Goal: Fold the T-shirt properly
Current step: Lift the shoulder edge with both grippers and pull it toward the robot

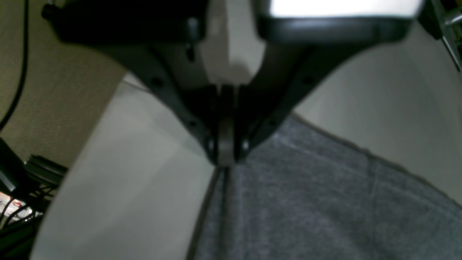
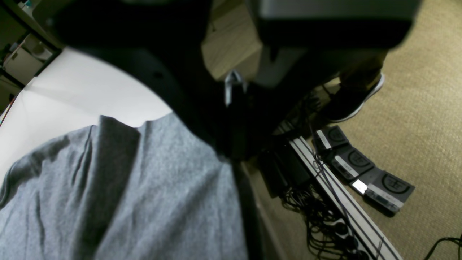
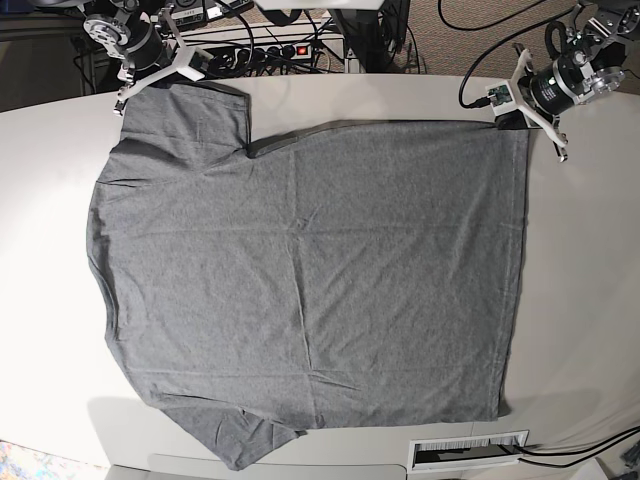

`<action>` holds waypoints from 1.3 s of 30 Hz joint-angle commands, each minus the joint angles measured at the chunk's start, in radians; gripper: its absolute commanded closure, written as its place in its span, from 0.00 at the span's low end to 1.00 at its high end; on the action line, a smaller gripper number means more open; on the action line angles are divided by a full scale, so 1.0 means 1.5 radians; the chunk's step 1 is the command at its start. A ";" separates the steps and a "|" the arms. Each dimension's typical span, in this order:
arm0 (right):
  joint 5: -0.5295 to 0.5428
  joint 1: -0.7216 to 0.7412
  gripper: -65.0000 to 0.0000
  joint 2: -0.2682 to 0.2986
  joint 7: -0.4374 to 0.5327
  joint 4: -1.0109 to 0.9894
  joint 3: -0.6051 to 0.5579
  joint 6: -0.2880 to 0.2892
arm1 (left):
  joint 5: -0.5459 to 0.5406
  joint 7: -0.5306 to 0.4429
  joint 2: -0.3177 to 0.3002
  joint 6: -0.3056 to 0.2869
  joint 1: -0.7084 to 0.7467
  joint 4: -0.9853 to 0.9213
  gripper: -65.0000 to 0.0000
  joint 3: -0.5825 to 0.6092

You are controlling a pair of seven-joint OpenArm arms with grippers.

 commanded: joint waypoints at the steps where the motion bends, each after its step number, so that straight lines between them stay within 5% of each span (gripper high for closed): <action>1: -0.011 0.001 1.00 0.008 -0.024 0.008 0.005 -0.008 | 0.003 0.013 -0.011 -0.019 0.010 -0.001 1.00 0.001; 10: -0.006 -0.073 1.00 0.012 -0.075 0.086 0.004 0.009 | 0.047 0.033 -0.027 -0.014 0.095 0.002 1.00 0.001; 24: -0.036 -0.174 1.00 0.056 -0.160 0.184 0.008 0.014 | 0.164 0.149 -0.092 0.138 0.265 0.112 1.00 0.001; 32: -0.038 -0.174 1.00 0.056 -0.125 0.196 0.105 -0.016 | 0.259 0.190 -0.092 0.254 0.295 0.186 1.00 -0.005; 39: -0.033 -0.165 1.00 0.056 -0.066 0.196 0.201 -0.044 | 0.273 0.188 -0.092 0.272 0.294 0.200 1.00 -0.068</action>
